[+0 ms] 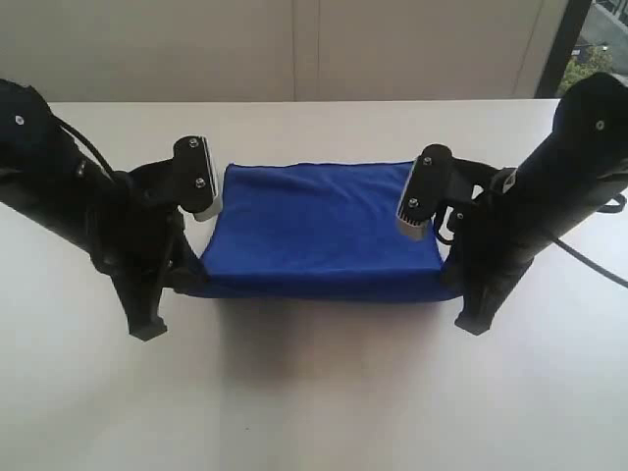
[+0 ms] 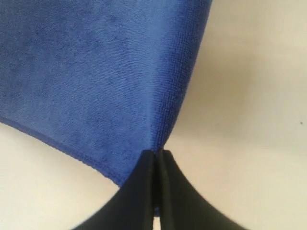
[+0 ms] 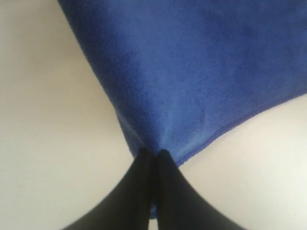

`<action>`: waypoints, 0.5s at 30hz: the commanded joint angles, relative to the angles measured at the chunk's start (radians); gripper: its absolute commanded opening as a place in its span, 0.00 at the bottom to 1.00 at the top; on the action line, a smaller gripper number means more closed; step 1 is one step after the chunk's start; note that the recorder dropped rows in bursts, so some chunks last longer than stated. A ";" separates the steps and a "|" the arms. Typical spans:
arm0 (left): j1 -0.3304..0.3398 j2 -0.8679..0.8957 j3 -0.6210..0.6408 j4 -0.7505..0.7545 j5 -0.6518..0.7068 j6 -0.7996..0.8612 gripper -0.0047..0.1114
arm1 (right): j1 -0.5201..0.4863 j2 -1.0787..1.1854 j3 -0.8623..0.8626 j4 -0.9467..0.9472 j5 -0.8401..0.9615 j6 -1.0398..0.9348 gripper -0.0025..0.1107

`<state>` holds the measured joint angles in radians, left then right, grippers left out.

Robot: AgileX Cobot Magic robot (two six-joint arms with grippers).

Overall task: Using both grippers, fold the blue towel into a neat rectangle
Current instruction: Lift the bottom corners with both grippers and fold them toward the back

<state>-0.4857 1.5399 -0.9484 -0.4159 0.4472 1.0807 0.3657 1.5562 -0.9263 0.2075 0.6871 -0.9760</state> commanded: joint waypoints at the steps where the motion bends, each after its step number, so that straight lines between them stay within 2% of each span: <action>1: -0.005 -0.071 0.006 0.041 0.091 -0.103 0.04 | 0.036 -0.083 -0.004 -0.001 0.082 0.069 0.02; 9: -0.005 -0.105 0.006 0.029 0.203 -0.121 0.04 | 0.047 -0.139 -0.004 0.008 0.182 0.095 0.02; 15: -0.005 -0.107 0.006 0.029 0.138 -0.121 0.04 | 0.047 -0.135 -0.004 0.002 0.088 0.095 0.02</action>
<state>-0.4857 1.4446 -0.9484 -0.3732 0.6046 0.9698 0.4113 1.4270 -0.9263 0.2095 0.8347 -0.8882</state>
